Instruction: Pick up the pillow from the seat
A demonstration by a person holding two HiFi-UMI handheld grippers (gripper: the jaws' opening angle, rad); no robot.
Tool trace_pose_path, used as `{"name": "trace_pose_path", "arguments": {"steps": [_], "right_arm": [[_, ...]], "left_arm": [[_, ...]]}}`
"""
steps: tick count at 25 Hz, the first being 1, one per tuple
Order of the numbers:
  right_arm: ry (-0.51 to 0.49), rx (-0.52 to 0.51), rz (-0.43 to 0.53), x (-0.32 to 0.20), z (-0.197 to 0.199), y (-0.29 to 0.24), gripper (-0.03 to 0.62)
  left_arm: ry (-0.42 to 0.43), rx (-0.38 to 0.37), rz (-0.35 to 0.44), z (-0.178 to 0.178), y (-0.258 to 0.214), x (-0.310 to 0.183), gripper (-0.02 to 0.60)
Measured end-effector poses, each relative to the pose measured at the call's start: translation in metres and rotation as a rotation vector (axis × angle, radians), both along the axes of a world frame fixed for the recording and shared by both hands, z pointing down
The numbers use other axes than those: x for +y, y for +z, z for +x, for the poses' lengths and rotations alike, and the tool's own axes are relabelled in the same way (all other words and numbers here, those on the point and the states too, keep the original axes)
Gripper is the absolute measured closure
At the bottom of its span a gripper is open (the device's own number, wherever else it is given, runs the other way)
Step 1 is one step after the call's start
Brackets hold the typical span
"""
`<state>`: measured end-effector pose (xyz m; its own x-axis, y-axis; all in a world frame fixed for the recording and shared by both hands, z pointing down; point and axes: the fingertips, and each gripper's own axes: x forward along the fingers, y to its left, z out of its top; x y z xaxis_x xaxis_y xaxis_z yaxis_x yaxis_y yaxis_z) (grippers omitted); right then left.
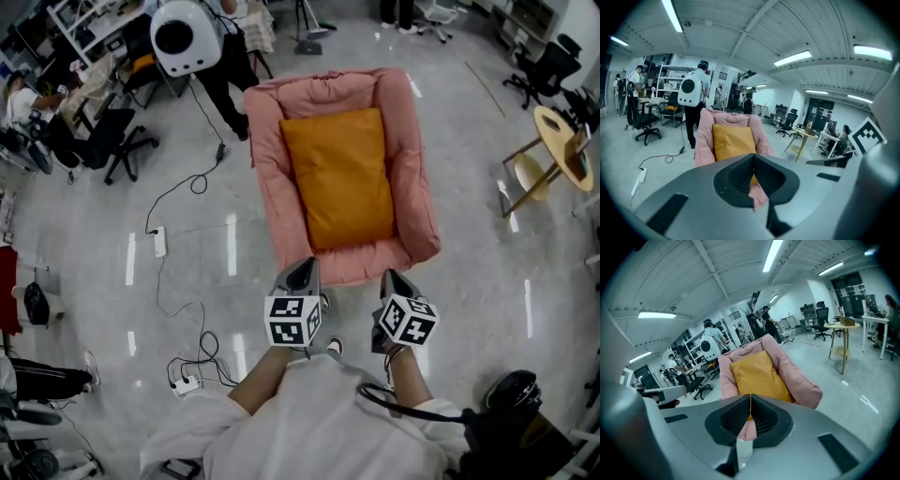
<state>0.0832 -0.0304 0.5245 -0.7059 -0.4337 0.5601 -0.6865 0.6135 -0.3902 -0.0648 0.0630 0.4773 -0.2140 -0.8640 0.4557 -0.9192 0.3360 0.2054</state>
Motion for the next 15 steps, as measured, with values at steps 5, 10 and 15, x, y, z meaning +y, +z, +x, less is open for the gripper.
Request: {"name": "trace_pose_path", "arguments": {"steps": [5,10,15], "right_arm": [[-0.012,0.011,0.012,-0.023,-0.023,-0.002,0.565],[-0.020,0.023,0.035,-0.054,-0.057,-0.011,0.565],[-0.015,0.028,0.057,-0.090,-0.095,-0.020,0.565]], "left_arm": [[-0.016,0.009,0.011,-0.026,0.002,-0.023,0.577],[-0.023,0.022,0.022,-0.061,0.002,-0.055,0.577],[-0.022,0.021,0.048,-0.102,-0.004,-0.092,0.577]]}}
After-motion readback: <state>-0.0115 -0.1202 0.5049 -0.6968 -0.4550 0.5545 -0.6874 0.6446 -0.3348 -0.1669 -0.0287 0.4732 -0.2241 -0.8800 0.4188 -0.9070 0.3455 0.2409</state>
